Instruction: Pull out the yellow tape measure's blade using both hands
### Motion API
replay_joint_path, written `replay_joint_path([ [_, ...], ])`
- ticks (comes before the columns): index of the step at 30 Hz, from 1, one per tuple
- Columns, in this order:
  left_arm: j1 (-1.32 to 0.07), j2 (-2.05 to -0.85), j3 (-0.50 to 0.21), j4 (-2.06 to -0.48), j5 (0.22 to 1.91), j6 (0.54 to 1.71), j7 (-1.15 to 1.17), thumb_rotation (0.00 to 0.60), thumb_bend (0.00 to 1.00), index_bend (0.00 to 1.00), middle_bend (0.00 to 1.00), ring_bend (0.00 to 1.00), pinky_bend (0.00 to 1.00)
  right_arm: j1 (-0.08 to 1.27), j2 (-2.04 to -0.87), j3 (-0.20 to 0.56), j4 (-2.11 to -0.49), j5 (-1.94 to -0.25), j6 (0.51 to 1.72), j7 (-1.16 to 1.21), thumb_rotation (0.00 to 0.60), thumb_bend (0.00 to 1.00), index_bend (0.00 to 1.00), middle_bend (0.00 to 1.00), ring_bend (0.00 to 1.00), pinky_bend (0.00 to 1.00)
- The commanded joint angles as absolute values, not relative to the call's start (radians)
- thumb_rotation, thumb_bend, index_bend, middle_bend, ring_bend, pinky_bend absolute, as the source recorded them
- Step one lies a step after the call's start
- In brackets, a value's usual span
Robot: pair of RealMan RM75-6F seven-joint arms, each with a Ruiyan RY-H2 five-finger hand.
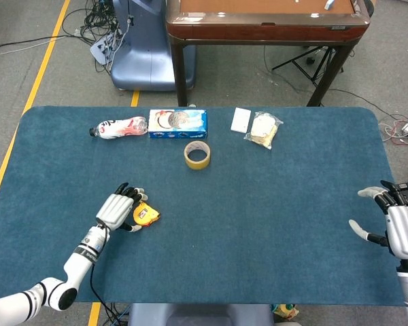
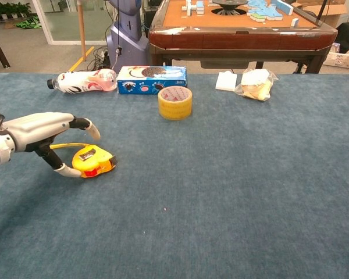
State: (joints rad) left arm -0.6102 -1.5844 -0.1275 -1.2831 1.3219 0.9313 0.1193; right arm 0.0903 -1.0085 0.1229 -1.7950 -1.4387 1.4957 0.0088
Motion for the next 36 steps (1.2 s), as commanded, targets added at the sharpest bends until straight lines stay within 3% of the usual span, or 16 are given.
replay_joint_path([
  [1,-0.625,-1.578,-0.126,-1.285,1.328,0.917,0.122,0.600,0.12,0.25,0.17,0.13,0.02,0.087,-1.009,0.123,-1.793,-1.435,1.499,0.010,0.600,0.26,0.35,0.33,0.15,0.24],
  [6,-0.668,-1.550,-0.121,-1.307,1.318,0.849,0.162,0.600,0.12,0.19,0.14,0.06,0.00,0.081,-1.010,0.123,-1.790,-1.435,1.507,0.013,0.600,0.26,0.35,0.33,0.15,0.24],
  [16,-0.719,-1.508,-0.112,-1.357,1.260,0.765,0.240,0.600,0.12,0.18,0.12,0.03,0.00,0.065,-1.009,0.119,-1.789,-1.442,1.528,0.021,0.600,0.26,0.35,0.33,0.15,0.24],
  [36,-0.721,-1.460,-0.080,-1.437,1.185,0.772,0.262,0.600,0.12,0.27,0.12,0.03,0.00,0.063,-1.010,0.117,-1.791,-1.450,1.523,0.024,0.600,0.26,0.35,0.33,0.15,0.24],
])
